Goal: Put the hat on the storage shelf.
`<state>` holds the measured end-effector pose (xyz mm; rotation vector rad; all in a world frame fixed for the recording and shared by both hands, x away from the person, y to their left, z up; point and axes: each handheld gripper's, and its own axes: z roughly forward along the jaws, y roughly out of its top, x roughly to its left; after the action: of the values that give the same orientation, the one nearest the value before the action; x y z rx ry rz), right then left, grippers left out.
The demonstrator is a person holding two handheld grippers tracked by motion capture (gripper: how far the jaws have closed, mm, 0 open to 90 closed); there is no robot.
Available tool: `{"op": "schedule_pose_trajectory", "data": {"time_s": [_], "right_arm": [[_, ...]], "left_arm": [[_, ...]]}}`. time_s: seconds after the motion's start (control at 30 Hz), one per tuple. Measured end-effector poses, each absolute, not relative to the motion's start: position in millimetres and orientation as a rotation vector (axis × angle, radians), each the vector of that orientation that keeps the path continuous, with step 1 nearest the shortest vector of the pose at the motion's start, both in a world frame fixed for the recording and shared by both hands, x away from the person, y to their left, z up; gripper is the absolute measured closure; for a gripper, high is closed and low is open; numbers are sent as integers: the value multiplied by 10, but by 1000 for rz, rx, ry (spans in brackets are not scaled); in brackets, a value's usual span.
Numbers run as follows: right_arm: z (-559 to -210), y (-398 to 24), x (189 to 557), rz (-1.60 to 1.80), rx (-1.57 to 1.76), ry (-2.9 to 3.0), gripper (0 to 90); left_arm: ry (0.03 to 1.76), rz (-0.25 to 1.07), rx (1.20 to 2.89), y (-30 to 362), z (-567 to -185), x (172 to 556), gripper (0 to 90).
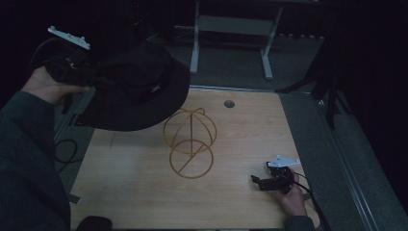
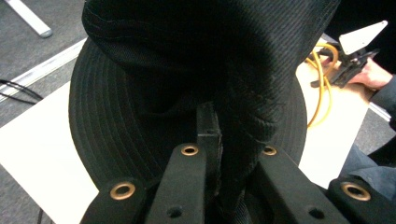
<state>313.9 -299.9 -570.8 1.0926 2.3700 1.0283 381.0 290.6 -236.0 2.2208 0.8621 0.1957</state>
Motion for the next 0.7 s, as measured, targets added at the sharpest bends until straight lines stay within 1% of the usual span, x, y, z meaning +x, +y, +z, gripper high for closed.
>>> {"op": "schedule_pose_trajectory", "data": {"time_s": [0.27, 0.7], "right_arm": [[-5708, -2999, 3138, 1028, 1094, 2370, 112], [-5708, -2999, 3139, 1028, 1092, 2370, 112]], "left_arm": [[840, 204, 2227, 2841, -2322, 3806, 882], [772, 182, 2244, 2688, -2245, 3771, 882]]}}
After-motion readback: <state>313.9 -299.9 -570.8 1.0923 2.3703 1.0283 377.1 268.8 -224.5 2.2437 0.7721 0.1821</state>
